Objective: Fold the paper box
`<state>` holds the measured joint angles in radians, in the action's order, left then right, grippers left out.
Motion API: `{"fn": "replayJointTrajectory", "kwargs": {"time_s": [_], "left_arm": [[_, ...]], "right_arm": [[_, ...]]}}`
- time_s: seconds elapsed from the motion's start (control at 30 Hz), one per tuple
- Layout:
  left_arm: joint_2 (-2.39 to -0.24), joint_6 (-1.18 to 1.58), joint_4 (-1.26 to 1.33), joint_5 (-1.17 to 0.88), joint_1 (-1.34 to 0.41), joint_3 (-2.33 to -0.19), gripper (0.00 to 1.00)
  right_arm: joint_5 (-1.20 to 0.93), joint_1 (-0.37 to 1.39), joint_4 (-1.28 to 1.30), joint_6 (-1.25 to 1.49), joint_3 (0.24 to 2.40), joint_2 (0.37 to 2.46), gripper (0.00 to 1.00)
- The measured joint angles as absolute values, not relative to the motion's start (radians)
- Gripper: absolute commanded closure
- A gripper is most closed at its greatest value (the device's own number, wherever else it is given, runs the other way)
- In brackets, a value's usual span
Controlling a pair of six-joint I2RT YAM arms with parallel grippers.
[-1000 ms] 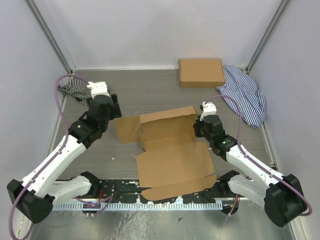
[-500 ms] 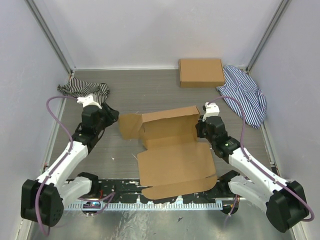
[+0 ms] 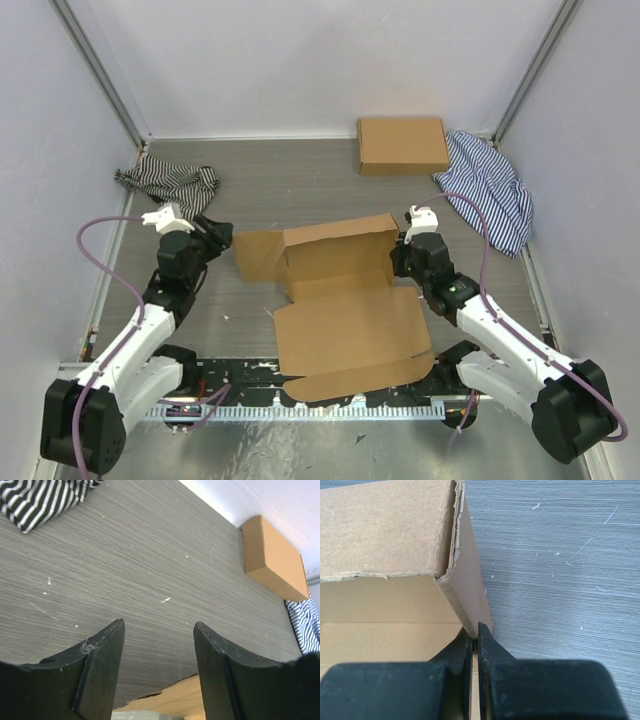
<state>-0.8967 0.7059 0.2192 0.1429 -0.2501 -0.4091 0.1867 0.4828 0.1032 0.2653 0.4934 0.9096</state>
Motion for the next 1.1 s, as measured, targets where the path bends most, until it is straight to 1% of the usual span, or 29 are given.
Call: {"fn": "replayJointTrajectory", "kwargs": {"time_s": [0.2, 0.37, 0.6, 0.8, 0.87, 0.97, 1.03, 1.1], "left_arm": [[-0.867, 0.725, 0.253, 0.189, -0.196, -0.369, 0.35], [-0.921, 0.773, 0.34, 0.153, -0.136, -0.358, 0.4], [-1.206, 0.84, 0.515, -0.044, -0.099, -0.413, 0.45], [-1.341, 0.912, 0.726, -0.207, -0.089, -0.403, 0.54], [-1.369, 0.933, 0.804, -0.271, -0.088, -0.387, 0.57], [-1.372, 0.957, 0.885, -0.371, -0.09, -0.342, 0.57], [-1.343, 0.954, 0.882, -0.415, -0.099, -0.319, 0.57], [-1.262, 0.934, 0.821, -0.445, -0.12, -0.305, 0.56]], "right_arm": [[0.17, 0.483, 0.112, 0.265, 0.489, 0.9, 0.99], [0.146, 0.483, 0.122, 0.265, 0.474, 0.868, 0.99], [0.08, 0.483, 0.139, 0.255, 0.472, 0.828, 0.98], [0.065, 0.483, 0.16, 0.242, 0.472, 0.799, 0.98], [0.07, 0.483, 0.161, 0.242, 0.473, 0.81, 0.98], [0.082, 0.483, 0.17, 0.245, 0.486, 0.859, 0.99], [0.087, 0.483, 0.17, 0.251, 0.503, 0.896, 0.99], [0.093, 0.483, 0.172, 0.259, 0.523, 0.926, 0.99]]}}
